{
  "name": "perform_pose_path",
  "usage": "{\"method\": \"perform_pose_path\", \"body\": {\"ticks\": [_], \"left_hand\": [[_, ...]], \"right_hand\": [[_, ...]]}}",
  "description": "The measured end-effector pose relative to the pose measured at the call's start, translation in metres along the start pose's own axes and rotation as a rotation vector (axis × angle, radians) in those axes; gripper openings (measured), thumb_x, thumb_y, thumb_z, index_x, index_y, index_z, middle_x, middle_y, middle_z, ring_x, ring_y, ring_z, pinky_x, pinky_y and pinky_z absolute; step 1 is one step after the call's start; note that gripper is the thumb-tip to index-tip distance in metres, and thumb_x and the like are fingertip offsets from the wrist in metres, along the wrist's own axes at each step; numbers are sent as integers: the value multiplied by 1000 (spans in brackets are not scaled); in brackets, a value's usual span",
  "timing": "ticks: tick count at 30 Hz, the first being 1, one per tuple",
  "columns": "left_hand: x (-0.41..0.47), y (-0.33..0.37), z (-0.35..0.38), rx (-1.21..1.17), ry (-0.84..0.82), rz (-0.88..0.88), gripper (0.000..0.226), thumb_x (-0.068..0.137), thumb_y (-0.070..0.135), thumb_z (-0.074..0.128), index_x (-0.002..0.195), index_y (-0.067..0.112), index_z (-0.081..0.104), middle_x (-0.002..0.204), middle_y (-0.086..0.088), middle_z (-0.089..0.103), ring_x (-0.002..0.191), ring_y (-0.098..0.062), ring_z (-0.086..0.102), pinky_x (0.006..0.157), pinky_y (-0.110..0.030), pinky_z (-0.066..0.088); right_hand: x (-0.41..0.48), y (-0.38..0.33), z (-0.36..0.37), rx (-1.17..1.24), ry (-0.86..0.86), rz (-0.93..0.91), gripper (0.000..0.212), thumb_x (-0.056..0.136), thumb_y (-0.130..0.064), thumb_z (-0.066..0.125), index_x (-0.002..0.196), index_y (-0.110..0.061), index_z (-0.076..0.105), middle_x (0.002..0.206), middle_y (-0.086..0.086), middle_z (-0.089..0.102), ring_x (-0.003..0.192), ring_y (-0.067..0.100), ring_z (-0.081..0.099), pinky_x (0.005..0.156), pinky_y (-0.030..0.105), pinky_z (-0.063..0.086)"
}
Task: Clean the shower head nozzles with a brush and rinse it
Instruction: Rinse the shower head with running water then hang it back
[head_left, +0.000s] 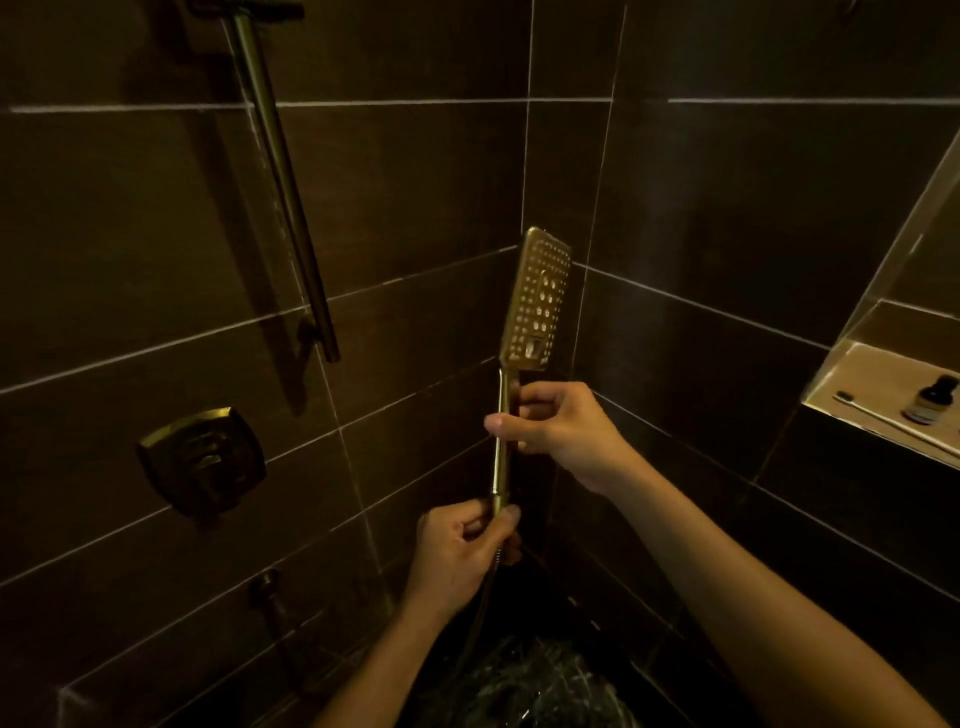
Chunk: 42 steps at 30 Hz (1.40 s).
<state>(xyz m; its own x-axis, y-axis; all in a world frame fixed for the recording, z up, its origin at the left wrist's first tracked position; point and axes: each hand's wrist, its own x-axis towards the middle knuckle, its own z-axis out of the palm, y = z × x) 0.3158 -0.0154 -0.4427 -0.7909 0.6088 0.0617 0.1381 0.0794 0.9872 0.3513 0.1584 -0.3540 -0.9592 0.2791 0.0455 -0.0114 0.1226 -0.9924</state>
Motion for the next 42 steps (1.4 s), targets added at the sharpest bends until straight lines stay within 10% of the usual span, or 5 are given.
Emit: {"method": "perform_pose_path", "body": {"ticks": [4, 10, 17, 31, 42], "left_hand": [[-1, -8, 8, 193, 114, 66, 20, 94, 23, 71, 75, 29, 75, 70, -4, 76, 62, -20, 74, 55, -37, 59], [-4, 0, -5, -90, -137, -43, 19, 97, 9, 63, 90, -5, 73, 71, -7, 76, 63, -19, 74, 62, -27, 59], [-1, -16, -2, 248, 80, 17, 30, 89, 43, 71, 74, 18, 77, 64, -3, 75, 58, -20, 73, 54, -38, 57], [21, -28, -53, -642, -795, -500, 50, 91, 31, 64, 45, 25, 43, 36, 11, 35, 28, 0, 29, 41, -21, 14], [55, -50, -83, -155, -264, -480, 19, 98, 13, 63, 89, 29, 60, 79, 7, 65, 73, -7, 60, 68, -23, 47]], "right_hand": [[-3, 0, 14, -338, 299, -17, 30, 67, -40, 92, 87, -29, 73, 92, -10, 75, 88, 3, 71, 77, 24, 59], [-8, 1, 6, 146, -150, -14, 33, 94, -9, 68, 126, -1, 63, 117, 20, 74, 108, 31, 73, 95, 42, 58], [5, 16, 34, -118, 117, -106, 22, 88, -25, 76, 106, -14, 70, 96, 12, 79, 92, 24, 77, 93, 57, 58], [36, 22, 94, 583, -420, 90, 22, 91, -28, 68, 79, -12, 58, 62, -1, 58, 54, 13, 59, 56, 26, 52], [79, 42, 156, 405, 242, 222, 36, 99, -27, 62, 67, -18, 48, 53, -2, 36, 42, 13, 33, 44, 29, 29]]}}
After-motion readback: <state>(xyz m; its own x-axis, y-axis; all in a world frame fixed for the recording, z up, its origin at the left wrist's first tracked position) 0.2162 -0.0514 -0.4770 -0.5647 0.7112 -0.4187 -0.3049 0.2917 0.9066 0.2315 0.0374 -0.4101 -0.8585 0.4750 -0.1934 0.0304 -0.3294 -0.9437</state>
